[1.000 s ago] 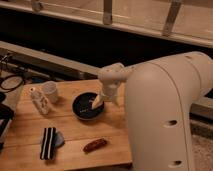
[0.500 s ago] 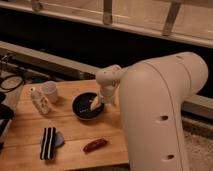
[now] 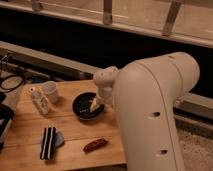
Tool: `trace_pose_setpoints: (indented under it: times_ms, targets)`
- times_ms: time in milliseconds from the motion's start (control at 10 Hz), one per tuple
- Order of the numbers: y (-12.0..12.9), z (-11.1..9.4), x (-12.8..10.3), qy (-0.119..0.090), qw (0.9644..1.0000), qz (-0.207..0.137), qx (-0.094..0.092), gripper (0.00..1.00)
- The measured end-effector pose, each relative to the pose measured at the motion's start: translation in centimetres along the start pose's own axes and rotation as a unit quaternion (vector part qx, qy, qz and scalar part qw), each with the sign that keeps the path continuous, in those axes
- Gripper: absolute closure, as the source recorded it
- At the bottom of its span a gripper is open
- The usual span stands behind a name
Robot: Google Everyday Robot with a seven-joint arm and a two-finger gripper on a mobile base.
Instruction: Pick up the ceramic bowl
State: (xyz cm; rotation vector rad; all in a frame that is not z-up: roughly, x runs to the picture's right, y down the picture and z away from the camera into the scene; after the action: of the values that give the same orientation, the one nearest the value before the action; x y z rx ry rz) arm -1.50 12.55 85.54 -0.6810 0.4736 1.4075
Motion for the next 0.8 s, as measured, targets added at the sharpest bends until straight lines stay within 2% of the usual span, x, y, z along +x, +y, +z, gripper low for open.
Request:
trace_pose_setpoints:
  times_ms: [600,800]
  targets:
    - [0.7,1.6,-0.2,0.007,0.9999,-0.001,0.008,0.94]
    - [1.2,0.7,-0.4,0.008,0.9999,-0.012,-0.001,0.99]
